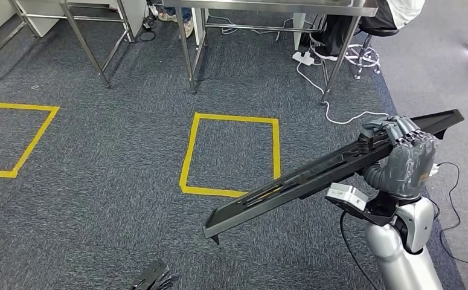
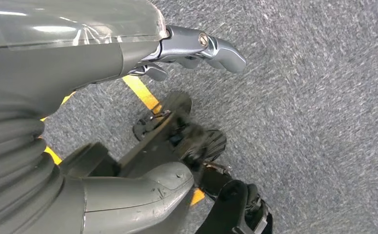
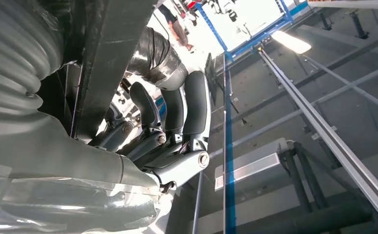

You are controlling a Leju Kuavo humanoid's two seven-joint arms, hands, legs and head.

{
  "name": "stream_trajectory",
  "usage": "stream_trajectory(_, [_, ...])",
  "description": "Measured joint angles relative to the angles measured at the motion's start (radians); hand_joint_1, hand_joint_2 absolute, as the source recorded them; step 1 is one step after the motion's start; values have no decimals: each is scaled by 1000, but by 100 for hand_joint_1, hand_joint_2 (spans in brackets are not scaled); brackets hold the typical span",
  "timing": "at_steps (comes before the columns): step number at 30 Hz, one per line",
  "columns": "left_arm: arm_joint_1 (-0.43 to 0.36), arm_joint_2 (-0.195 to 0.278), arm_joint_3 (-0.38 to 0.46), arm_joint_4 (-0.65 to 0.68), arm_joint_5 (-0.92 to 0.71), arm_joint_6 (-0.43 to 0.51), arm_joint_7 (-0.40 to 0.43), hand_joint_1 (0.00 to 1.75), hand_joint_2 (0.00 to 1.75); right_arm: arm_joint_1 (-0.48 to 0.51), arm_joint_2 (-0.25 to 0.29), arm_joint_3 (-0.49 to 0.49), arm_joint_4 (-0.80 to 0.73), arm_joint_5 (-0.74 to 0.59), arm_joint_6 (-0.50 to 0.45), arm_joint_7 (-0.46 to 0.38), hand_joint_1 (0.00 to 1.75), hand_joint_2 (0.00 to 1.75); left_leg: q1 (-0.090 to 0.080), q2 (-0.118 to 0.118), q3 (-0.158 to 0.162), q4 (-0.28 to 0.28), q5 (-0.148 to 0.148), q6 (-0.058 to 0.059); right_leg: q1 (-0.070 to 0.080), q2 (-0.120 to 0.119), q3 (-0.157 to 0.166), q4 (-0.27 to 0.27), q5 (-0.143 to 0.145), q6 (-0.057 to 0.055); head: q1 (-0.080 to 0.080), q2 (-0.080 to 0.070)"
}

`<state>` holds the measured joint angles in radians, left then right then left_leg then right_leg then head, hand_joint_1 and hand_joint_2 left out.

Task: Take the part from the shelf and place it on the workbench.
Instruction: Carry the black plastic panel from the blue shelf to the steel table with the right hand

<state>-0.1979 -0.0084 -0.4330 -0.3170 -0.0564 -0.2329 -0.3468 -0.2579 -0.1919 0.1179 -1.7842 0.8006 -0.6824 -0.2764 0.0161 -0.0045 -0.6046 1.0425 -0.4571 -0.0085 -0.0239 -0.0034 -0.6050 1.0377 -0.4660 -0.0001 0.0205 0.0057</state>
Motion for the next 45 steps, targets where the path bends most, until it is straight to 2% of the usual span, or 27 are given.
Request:
stream_trajectory(3, [0, 0, 0, 0, -2, 0, 0, 0, 175, 0, 0, 0, 0, -17, 2, -3, 175, 175, -7, -3, 9, -20, 2, 18, 0, -2, 0, -3, 1, 19, 0, 0])
stream_trajectory(5, [-1, 0, 0, 0, -3, -1, 0, 0, 175, -1, 0, 0, 0, -35, 5, -4, 175, 175, -6, -2, 15, -32, 8, 34, -4, -1, -9, 20, -19, 29, 0, 0])
stream_trajectory(6, [-2, 0, 0, 0, -3, -1, -1, 0, 175, -2, -1, 0, 0, -43, 6, -5, 175, 175, -4, -2, 17, -37, 11, 41, -4, 0, -27, 58, -43, 31, 0, 0])
stream_trajectory(8, [-2, 0, 0, 0, -3, -1, -1, 0, 175, -1, -2, 0, 0, -52, 7, -5, 175, 175, -8, -1, 18, -37, 11, 48, -4, 1, -88, 186, -103, 32, 0, 0])
stream_trajectory(9, [-2, 0, 0, 0, -3, -1, -1, 0, 175, 0, -2, 0, 0, -53, 8, -5, 175, 175, -10, -2, 18, -36, 10, 50, -4, 2, -117, 242, -120, 33, 1, 0])
stream_trajectory(10, [-1, 0, 0, 0, -4, -2, -1, 0, 175, 1, -2, 0, 0, -55, 8, -5, 175, 175, -12, -2, 18, -35, 9, 51, -4, 2, -133, 271, -121, 32, 0, 0])
stream_trajectory(11, [-1, 0, 0, 0, -4, -2, -1, 0, 175, 2, -2, 0, 0, -56, 8, -6, 175, 175, -13, -3, 18, -32, 7, 51, -4, 2, -130, 260, -101, 31, 0, 0])
stream_trajectory(12, [0, 0, 0, 0, -4, -2, -1, 0, 175, 1, -3, 0, 0, -57, 8, -6, 175, 175, -14, -4, 18, -29, 5, 51, -4, 2, -108, 213, -68, 29, 1, 0])
stream_trajectory(14, [-1, -1, 0, 0, -4, -2, -1, 0, 175, 0, -3, 0, 0, -58, 8, -6, 175, 175, -16, -4, 18, -19, -2, 45, 0, -5, -47, 82, -12, 22, 1, 0])
stream_trajectory(16, [-1, -1, 0, 0, -4, -2, -1, 0, 175, -2, -4, 0, -1, -62, 8, -8, 175, 175, -20, -1, 14, -13, -7, 37, 6, -10, -19, 17, 2, 15, 1, 0])
stream_trajectory(18, [0, -1, 0, 0, -4, -2, -1, 0, 175, -2, -4, 0, -1, -67, 9, -11, 175, 175, -22, 6, 13, -14, -9, 27, 8, -1, -19, 13, 3, 8, 0, 0])
stream_trajectory(20, [-1, -1, 0, 0, -4, -2, -1, 0, 175, -3, -4, 0, -2, -71, 12, -14, 175, 175, -20, 10, 8, 7, -29, 17, 3, 9, -16, 5, 7, -3, 0, 0])
stream_trajectory(23, [-2, -2, 0, 0, -4, -2, -2, 0, 175, -4, -4, 0, -3, -74, 16, -15, 175, 175, -14, 10, -60, 162, -115, 5, 2, 21, -12, 1, 10, -15, 0, 0])
stream_trajectory(25, [1, -2, 0, 0, -4, -2, -2, 0, 175, -2, -4, 0, -3, -75, 16, -16, 175, 175, -11, 10, -104, 252, -138, -1, 2, 28, -11, 1, 9, -16, 0, 0])
stream_trajectory(26, [1, -1, 0, 0, -4, -1, -2, 0, 175, -1, -4, 0, -3, -74, 15, -18, 175, 175, -9, 10, -104, 248, -122, -1, 2, 32, -11, 2, 9, -16, 0, 0])
stream_trajectory(27, [1, -1, 0, 0, -4, -1, -2, 0, 175, 0, -4, 0, -3, -72, 14, -20, 175, 175, -8, 9, -86, 206, -89, -1, 2, 35, -10, 3, 8, -15, 0, 0])
stream_trajectory(28, [0, -1, 0, 0, -4, 0, -2, 0, 175, 0, -4, 0, -3, -68, 13, -21, 175, 175, -7, 8, -57, 139, -52, 0, 1, 37, -9, 4, 7, -13, 0, 0])
stream_trajectory(30, [-2, -1, 0, 0, -3, 0, -2, 0, 175, 0, -4, 0, -3, -63, 12, -23, 175, 175, -8, 2, -4, 25, -9, 6, 3, 41, -10, 7, 5, -6, 0, 0])
stream_trajectory(31, [-2, -1, 0, 0, -3, 0, -2, 0, 175, 0, -4, 0, -3, -62, 12, -23, 175, 175, -10, -1, 8, -2, -4, 10, 4, 41, -11, 8, 5, -1, 0, 0])
stream_trajectory(35, [-1, -1, 0, 0, -3, 0, -2, 0, 175, 1, -4, 0, -3, -61, 9, -24, 175, 175, -11, 0, 14, -24, 4, 34, 1, 35, -16, 14, -1, 21, 0, 0])
stream_trajectory(37, [-3, 0, 0, 0, -1, 0, -2, 0, 175, 1, -4, 0, -3, -61, 8, -24, 175, 175, -9, 3, 17, -34, 10, 47, 1, 21, -49, 88, -48, 26, 0, 0])
stream_trajectory(39, [-1, 0, 0, 0, 0, -3, -3, 0, 175, 4, -4, 0, -3, -61, 5, -25, 175, 175, -12, 6, 16, -34, 10, 52, 1, 14, -108, 213, -106, 29, 0, 0])
stream_trajectory(40, [0, 0, 0, 0, 0, -5, -4, 0, 175, 6, -4, 0, -2, -60, 5, -27, 175, 175, -14, 8, 16, -33, 10, 53, 1, 14, -128, 255, -117, 31, 0, 0])
stream_trajectory(41, [1, 0, 0, 0, 0, -8, -4, 0, 175, 7, -4, 0, -2, -59, 4, -28, 175, 175, -14, 9, 15, -31, 9, 53, 1, 13, -132, 264, -109, 31, 0, 0])
stream_trajectory(42, [1, 0, 0, 0, 0, -11, -5, 0, 175, 8, -4, 0, -2, -58, 4, -31, 175, 175, -14, 10, 15, -29, 8, 52, 1, 12, -116, 235, -84, 31, 0, 0])
stream_trajectory(43, [1, 0, 0, 0, 0, -14, -6, 0, 175, 7, -4, 0, -2, -57, 4, -34, 175, 175, -14, 10, 16, -26, 6, 50, 1, 8, -84, 175, -50, 30, 1, 0])
stream_trajectory(45, [0, 0, 0, 0, 0, -20, -7, 0, 175, 5, -4, 0, -2, -55, 3, -38, 175, 175, -17, 10, 13, -17, 1, 43, 3, 1, -24, 56, -9, 24, 0, 0])
